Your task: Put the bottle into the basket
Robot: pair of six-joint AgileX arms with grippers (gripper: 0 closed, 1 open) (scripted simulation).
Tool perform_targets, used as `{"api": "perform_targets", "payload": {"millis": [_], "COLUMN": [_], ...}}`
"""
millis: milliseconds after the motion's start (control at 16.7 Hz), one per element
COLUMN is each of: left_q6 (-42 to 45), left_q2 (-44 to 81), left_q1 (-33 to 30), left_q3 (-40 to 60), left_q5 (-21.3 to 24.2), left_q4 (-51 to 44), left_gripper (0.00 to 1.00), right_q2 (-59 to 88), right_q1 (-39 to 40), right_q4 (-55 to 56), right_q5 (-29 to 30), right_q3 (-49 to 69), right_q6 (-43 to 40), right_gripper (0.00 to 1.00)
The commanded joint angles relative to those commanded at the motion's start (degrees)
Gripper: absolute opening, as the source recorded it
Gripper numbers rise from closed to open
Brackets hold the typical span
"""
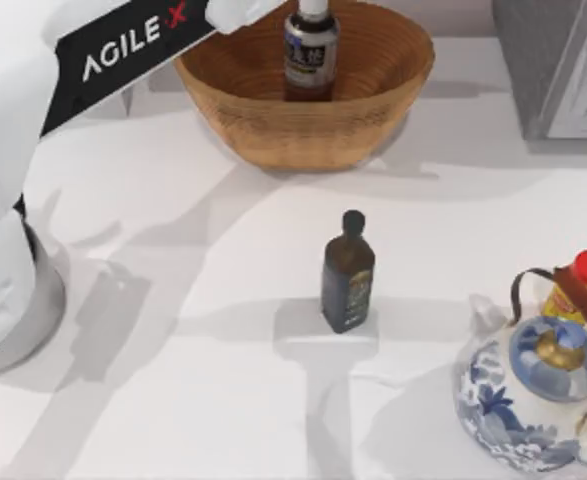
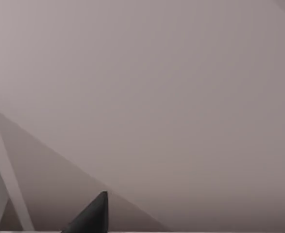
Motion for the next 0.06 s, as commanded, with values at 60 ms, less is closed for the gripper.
{"api": "perform_targets", "payload": {"millis": [60], "left_q6": [0.0], "left_q2": [0.0], "left_q1": [0.0], "left_q3": [0.0], "left_q5": [0.0], "left_q4": [0.0], "left_gripper": [1.00], "right_q2": [0.0], "right_q1": [0.0], "right_q4": [0.0], "right_q5": [0.0], "right_q3": [0.0], "right_q6": [0.0], "right_gripper": [1.00]}}
